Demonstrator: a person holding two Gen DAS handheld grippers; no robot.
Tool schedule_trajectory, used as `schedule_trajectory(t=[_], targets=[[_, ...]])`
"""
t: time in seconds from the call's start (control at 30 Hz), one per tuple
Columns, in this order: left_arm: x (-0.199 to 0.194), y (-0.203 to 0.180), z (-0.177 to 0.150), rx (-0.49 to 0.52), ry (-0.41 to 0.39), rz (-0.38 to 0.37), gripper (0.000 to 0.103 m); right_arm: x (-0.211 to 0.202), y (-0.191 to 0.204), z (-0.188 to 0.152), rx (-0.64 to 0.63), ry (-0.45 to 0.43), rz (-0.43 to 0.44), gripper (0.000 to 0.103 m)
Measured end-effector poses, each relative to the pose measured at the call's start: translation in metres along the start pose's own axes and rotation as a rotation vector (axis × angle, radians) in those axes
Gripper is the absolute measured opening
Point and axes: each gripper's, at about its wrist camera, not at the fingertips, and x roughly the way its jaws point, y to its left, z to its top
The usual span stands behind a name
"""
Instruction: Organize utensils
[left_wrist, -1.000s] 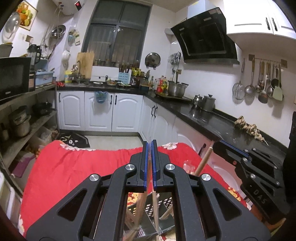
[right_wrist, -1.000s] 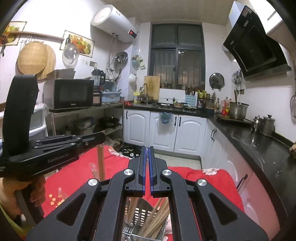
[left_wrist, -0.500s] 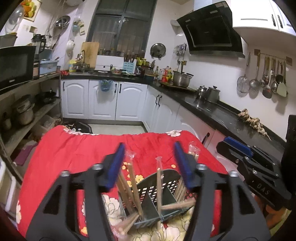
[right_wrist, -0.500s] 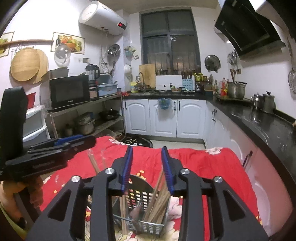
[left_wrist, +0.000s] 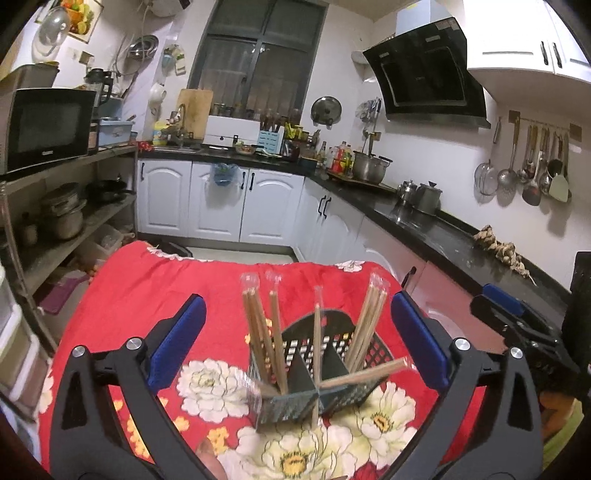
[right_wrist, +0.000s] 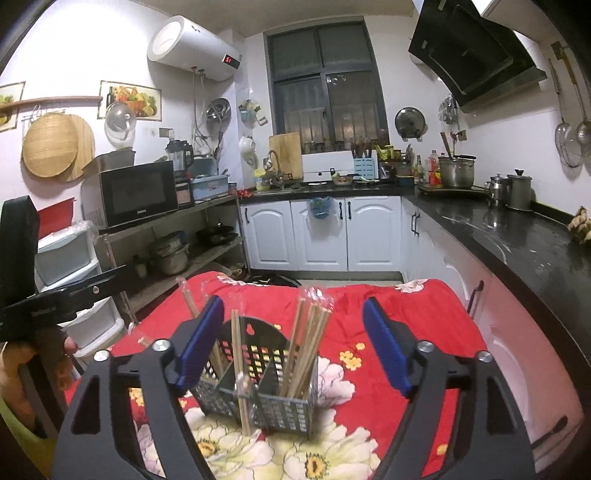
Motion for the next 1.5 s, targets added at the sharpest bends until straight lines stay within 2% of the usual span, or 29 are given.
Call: schedule_trajectory(t=[0.3,0.53,0.6,0.7,0.9,1.03,1.27,1.37,1.5], targets=[[-0.017,-0.004,-0.046,0.000,0.057,0.031,0.092,-0.031,0.004,-0.042,-0.031,0.046,-0.006,0.093],[-0.020,-0.012,-0.094,0.030,0.122,0.049,0.092,-0.040,0.018,-0.080,-0.044,0.118,0.013,0.096],[-0.021,-0.010,-0.110,0.049,0.136,0.058,0.092,-0.044,0.022,-0.090,-0.056,0.114,0.011,0.096],[-0.020,-0.007,-0.132,0.016,0.158,0.057,0.092,-0.048,0.026,-0.107,-0.070,0.106,0.005,0.097],[-0.031,-0.021,-0.167,0.046,0.122,0.082,0.092,-0.062,0.029,-0.138,-0.073,0.056,-0.031,0.097],[-0.042,-0.031,-0.184,0.079,0.068,0.113,0.092,-0.077,0.030,-0.154,-0.076,-0.019,-0.059,0.097],[-0.054,-0.039,-0.195,0.095,-0.010,0.112,0.093,-0.094,0.029,-0.168,-0.035,-0.131,-0.097,0.097],[-0.055,-0.039,-0.196,0.092,-0.026,0.136,0.093,-0.097,0.033,-0.172,-0.071,-0.166,-0.123,0.097],[-0.057,-0.035,-0.197,0.073,-0.036,0.128,0.093,-0.094,0.033,-0.175,-0.075,-0.154,-0.130,0.097]])
